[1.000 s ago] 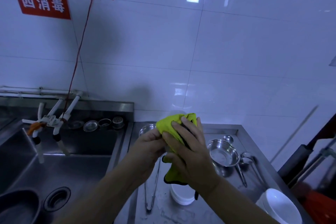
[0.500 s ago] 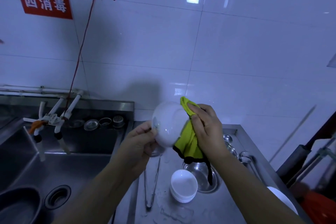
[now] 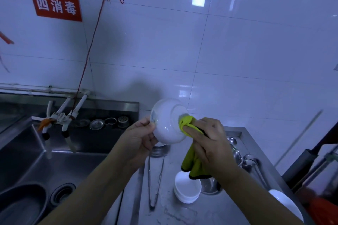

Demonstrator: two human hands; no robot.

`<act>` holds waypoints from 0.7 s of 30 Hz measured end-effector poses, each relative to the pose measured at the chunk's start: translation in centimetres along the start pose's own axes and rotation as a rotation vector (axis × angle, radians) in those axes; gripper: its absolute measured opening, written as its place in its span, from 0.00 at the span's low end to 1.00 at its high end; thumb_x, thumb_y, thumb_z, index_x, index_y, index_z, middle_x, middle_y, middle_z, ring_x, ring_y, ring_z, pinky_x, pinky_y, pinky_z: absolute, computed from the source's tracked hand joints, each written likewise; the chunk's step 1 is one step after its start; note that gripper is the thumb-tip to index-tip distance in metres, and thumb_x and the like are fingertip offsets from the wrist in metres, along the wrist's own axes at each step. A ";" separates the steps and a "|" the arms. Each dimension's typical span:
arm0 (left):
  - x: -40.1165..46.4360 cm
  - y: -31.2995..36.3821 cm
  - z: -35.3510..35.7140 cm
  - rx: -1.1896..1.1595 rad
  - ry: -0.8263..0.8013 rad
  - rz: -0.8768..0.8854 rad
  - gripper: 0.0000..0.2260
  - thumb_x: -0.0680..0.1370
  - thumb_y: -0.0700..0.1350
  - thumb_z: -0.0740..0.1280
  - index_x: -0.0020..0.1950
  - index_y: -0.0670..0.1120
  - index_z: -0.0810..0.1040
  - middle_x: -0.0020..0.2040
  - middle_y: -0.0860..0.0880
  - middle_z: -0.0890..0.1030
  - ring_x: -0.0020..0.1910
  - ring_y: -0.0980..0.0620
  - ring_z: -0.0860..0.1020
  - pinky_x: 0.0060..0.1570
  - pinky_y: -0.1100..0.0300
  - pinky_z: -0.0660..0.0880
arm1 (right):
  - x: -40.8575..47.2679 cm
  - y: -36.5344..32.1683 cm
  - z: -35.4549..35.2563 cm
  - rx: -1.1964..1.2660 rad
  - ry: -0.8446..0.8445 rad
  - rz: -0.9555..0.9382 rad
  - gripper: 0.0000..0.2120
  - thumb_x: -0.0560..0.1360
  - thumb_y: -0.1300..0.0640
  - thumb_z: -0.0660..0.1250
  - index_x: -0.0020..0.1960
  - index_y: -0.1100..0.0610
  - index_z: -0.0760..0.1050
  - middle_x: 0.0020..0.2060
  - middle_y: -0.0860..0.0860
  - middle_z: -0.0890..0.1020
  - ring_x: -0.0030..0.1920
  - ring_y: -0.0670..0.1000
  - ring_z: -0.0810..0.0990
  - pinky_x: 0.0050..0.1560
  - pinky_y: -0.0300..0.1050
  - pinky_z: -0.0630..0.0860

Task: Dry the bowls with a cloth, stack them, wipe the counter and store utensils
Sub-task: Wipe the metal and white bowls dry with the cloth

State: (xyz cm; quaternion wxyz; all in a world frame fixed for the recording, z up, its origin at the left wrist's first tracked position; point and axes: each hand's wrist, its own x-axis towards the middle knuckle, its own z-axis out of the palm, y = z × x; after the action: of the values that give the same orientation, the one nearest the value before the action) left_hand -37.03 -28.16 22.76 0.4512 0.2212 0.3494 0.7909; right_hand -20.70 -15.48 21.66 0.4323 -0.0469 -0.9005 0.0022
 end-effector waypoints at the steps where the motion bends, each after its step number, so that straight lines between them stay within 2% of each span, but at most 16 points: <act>1: -0.2 0.0 0.1 0.006 -0.013 -0.012 0.12 0.78 0.33 0.55 0.53 0.38 0.77 0.44 0.44 0.84 0.41 0.52 0.83 0.41 0.61 0.80 | 0.2 0.4 -0.3 -0.032 0.000 -0.002 0.17 0.75 0.63 0.56 0.58 0.61 0.80 0.54 0.58 0.81 0.49 0.62 0.75 0.48 0.59 0.73; 3: -0.5 -0.2 0.2 0.041 -0.037 -0.044 0.12 0.78 0.33 0.55 0.55 0.36 0.76 0.46 0.42 0.83 0.43 0.49 0.83 0.42 0.60 0.80 | 1.0 0.5 -0.5 -0.073 0.031 0.030 0.17 0.75 0.63 0.57 0.58 0.61 0.80 0.53 0.58 0.81 0.47 0.64 0.76 0.48 0.59 0.74; 6: -0.6 -0.5 0.8 0.044 -0.040 -0.070 0.12 0.78 0.34 0.55 0.58 0.35 0.75 0.50 0.39 0.81 0.44 0.48 0.82 0.44 0.58 0.81 | 2.1 -0.5 -0.3 0.004 0.090 0.088 0.16 0.77 0.62 0.58 0.59 0.62 0.79 0.53 0.57 0.80 0.51 0.59 0.73 0.53 0.51 0.72; 11: -0.8 -1.2 1.9 0.004 0.012 -0.032 0.10 0.78 0.34 0.57 0.52 0.38 0.77 0.47 0.41 0.83 0.42 0.50 0.83 0.44 0.59 0.80 | 3.7 -1.9 -0.8 0.135 0.183 0.175 0.16 0.77 0.59 0.58 0.61 0.59 0.78 0.55 0.49 0.76 0.56 0.53 0.72 0.59 0.42 0.68; 15: -1.2 -1.9 3.4 -0.055 -0.014 -0.007 0.09 0.78 0.34 0.58 0.44 0.40 0.78 0.36 0.43 0.82 0.34 0.53 0.81 0.35 0.63 0.79 | 4.1 -3.9 0.9 0.144 0.077 0.194 0.18 0.78 0.55 0.57 0.63 0.59 0.76 0.61 0.54 0.75 0.63 0.55 0.70 0.65 0.51 0.67; 18: -1.2 -2.0 3.7 -0.145 0.026 -0.034 0.10 0.79 0.35 0.57 0.41 0.41 0.75 0.33 0.45 0.82 0.32 0.54 0.81 0.33 0.64 0.78 | 2.8 -4.4 1.8 0.074 0.105 0.200 0.17 0.78 0.55 0.57 0.62 0.57 0.77 0.63 0.57 0.75 0.66 0.58 0.69 0.66 0.57 0.66; 19: -1.2 -2.0 3.8 -0.176 0.040 -0.044 0.09 0.79 0.35 0.57 0.42 0.41 0.75 0.34 0.45 0.82 0.33 0.54 0.82 0.34 0.63 0.79 | 2.2 -4.3 2.0 0.024 0.129 0.177 0.17 0.79 0.55 0.57 0.62 0.57 0.78 0.62 0.57 0.75 0.66 0.59 0.68 0.66 0.58 0.66; 21: -1.4 -2.1 4.0 -0.253 0.072 -0.074 0.08 0.78 0.36 0.57 0.48 0.38 0.76 0.43 0.41 0.83 0.41 0.50 0.82 0.44 0.58 0.81 | 0.9 -4.1 2.3 -0.052 0.169 0.110 0.16 0.80 0.55 0.56 0.62 0.55 0.78 0.62 0.57 0.74 0.67 0.60 0.66 0.67 0.56 0.65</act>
State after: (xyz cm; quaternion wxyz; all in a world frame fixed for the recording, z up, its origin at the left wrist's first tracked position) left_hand -32.51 -27.18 23.72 0.4916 0.1209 0.2710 0.8187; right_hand -23.44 -19.41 21.11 0.5044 -0.1076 -0.8567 -0.0016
